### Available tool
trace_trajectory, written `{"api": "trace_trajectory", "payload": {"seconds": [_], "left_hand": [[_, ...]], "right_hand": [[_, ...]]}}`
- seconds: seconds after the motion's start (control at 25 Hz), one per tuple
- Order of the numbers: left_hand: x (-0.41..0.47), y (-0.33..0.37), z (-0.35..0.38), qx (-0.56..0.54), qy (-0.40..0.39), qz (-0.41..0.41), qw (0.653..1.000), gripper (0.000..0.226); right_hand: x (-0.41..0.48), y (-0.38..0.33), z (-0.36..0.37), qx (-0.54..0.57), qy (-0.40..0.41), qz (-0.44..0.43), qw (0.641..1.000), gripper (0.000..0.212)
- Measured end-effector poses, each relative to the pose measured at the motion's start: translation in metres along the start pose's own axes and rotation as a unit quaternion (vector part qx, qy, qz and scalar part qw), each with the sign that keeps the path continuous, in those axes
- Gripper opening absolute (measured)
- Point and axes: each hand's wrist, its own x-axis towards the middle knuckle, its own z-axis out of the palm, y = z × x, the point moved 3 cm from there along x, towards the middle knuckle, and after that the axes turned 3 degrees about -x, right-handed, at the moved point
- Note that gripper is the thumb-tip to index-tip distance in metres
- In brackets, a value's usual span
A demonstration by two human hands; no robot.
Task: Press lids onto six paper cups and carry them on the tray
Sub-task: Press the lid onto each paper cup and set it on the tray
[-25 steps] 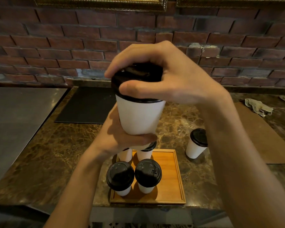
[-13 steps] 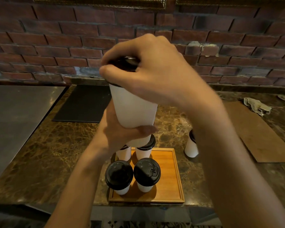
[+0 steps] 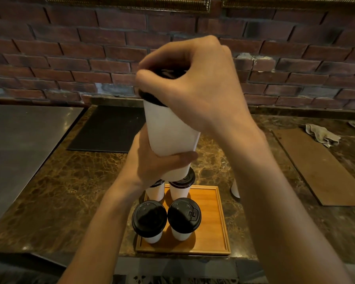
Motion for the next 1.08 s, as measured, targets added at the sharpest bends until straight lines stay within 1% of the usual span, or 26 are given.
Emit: {"api": "trace_trajectory", "payload": {"seconds": [0.04, 0.12, 0.16, 0.24, 0.32, 0.36, 0.44, 0.48, 0.56, 0.64, 0.68, 0.72, 0.76, 0.8, 0.84, 0.88, 0.96, 1.08], "left_hand": [[0.000, 0.001, 0.000, 0.008, 0.013, 0.000, 1.000, 0.061], [-0.001, 0.003, -0.003, 0.019, 0.020, -0.012, 1.000, 0.066], [-0.002, 0.005, -0.003, 0.023, 0.013, -0.013, 1.000, 0.068], [-0.004, 0.007, -0.003, -0.010, -0.029, -0.015, 0.999, 0.070], [-0.004, 0.009, -0.001, -0.066, -0.093, -0.035, 0.993, 0.074], [-0.005, 0.010, 0.000, -0.076, -0.115, -0.040, 0.990, 0.073], [-0.006, 0.009, 0.003, -0.069, -0.114, -0.041, 0.990, 0.071], [-0.006, 0.008, 0.003, -0.060, -0.093, -0.044, 0.993, 0.069], [-0.005, 0.006, 0.004, -0.040, -0.043, -0.046, 0.997, 0.068], [-0.003, 0.003, 0.005, -0.022, -0.008, -0.060, 0.998, 0.072], [-0.002, 0.002, 0.005, -0.019, 0.001, -0.070, 0.997, 0.074], [-0.003, 0.002, 0.003, -0.027, 0.000, -0.075, 0.997, 0.075], [-0.004, 0.001, 0.001, -0.043, -0.014, -0.078, 0.996, 0.075], [-0.005, 0.002, -0.001, -0.063, -0.041, -0.079, 0.994, 0.073], [-0.007, 0.004, -0.002, -0.083, -0.079, -0.077, 0.990, 0.071], [-0.008, 0.007, -0.002, -0.102, -0.117, -0.073, 0.985, 0.067], [-0.010, 0.011, -0.001, -0.124, -0.162, -0.067, 0.977, 0.063], [-0.011, 0.013, 0.000, -0.134, -0.188, -0.061, 0.971, 0.062]], "right_hand": [[0.002, 0.001, -0.002, -0.001, -0.012, -0.015, 1.000, 0.020], [0.005, 0.002, -0.008, 0.027, -0.091, -0.078, 0.992, 0.018], [0.006, 0.004, -0.012, 0.060, -0.133, -0.109, 0.983, 0.018], [0.008, 0.011, -0.018, 0.112, -0.179, -0.147, 0.966, 0.026], [0.010, 0.013, -0.019, 0.132, -0.205, -0.160, 0.957, 0.035], [0.011, 0.013, -0.021, 0.138, -0.220, -0.159, 0.953, 0.037], [0.011, 0.013, -0.024, 0.120, -0.242, -0.128, 0.954, 0.034], [0.010, 0.011, -0.023, 0.095, -0.238, -0.094, 0.962, 0.029], [0.007, 0.007, -0.014, -0.003, -0.188, -0.024, 0.982, 0.024], [0.003, 0.007, 0.001, -0.124, -0.112, 0.003, 0.986, 0.026], [0.002, 0.004, 0.003, -0.148, -0.079, 0.007, 0.986, 0.026], [0.003, 0.002, 0.000, -0.132, -0.076, -0.005, 0.988, 0.024], [0.006, 0.000, -0.006, -0.073, -0.116, -0.031, 0.990, 0.023], [0.007, 0.000, -0.012, 0.001, -0.181, -0.061, 0.982, 0.024], [0.007, 0.002, -0.017, 0.076, -0.240, -0.091, 0.963, 0.028], [0.007, 0.007, -0.022, 0.131, -0.272, -0.112, 0.947, 0.036], [0.007, 0.013, -0.022, 0.165, -0.299, -0.123, 0.932, 0.048], [0.006, 0.012, -0.019, 0.166, -0.316, -0.130, 0.925, 0.056]]}}
